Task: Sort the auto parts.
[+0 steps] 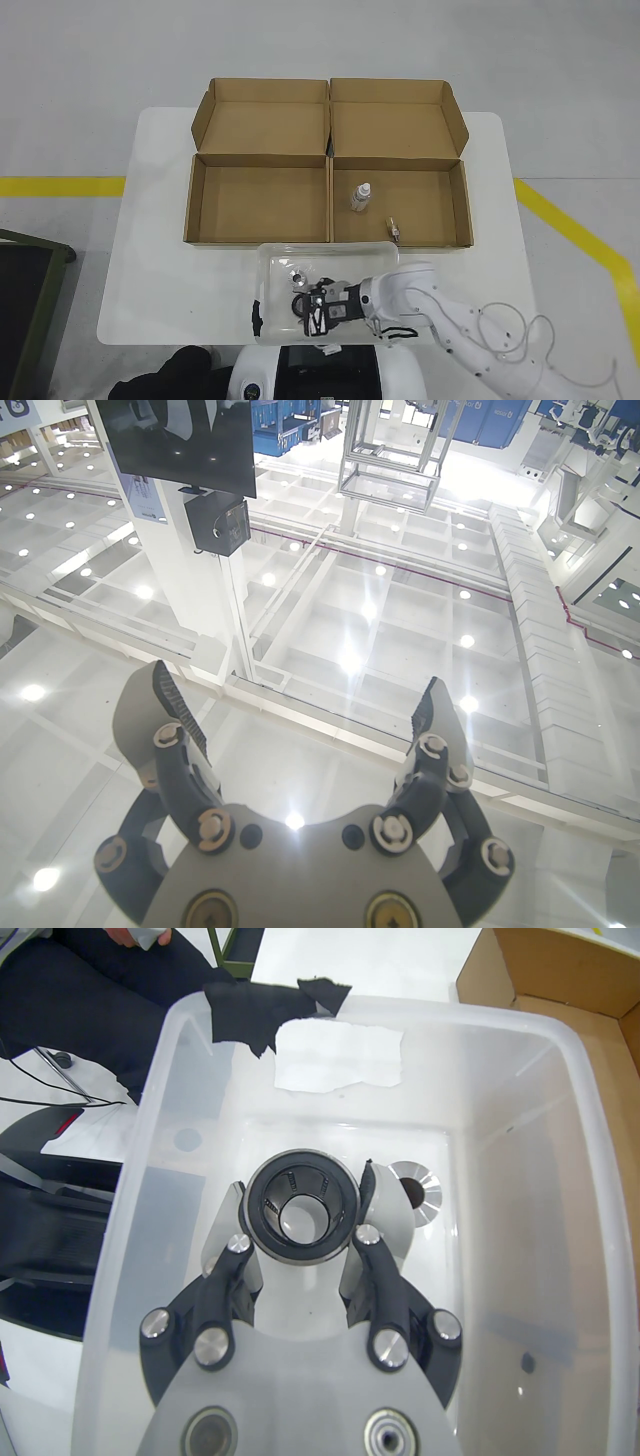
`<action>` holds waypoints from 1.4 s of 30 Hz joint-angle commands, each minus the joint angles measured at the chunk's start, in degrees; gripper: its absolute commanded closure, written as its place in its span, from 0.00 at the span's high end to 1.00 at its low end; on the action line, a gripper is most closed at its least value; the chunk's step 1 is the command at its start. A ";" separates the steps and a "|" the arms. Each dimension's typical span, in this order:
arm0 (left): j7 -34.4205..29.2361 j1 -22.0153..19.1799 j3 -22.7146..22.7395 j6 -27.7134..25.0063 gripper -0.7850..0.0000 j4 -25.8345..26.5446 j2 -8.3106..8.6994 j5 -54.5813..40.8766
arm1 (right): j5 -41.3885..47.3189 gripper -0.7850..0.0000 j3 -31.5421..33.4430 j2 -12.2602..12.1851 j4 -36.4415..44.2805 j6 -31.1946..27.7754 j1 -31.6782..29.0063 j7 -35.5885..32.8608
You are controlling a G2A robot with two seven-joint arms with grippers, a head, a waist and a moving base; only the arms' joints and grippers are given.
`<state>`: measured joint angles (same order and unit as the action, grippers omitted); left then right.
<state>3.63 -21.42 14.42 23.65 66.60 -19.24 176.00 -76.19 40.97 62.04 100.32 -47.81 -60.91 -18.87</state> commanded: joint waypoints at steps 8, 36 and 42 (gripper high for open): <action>0.00 0.00 0.00 0.00 1.00 0.00 0.00 0.00 | 4.27 0.00 6.05 -1.33 4.18 -2.00 -1.69 2.93; 0.00 0.00 0.00 0.00 1.00 0.00 0.00 0.00 | 22.73 0.00 21.18 -2.38 11.21 0.40 -1.25 14.57; 0.00 0.00 0.00 0.00 1.00 0.00 0.00 0.00 | 23.35 0.00 26.18 -2.81 14.11 1.56 -2.38 16.15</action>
<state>3.63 -21.42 14.42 23.65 66.60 -19.24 176.00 -52.93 66.24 59.33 113.97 -46.37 -62.93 -2.92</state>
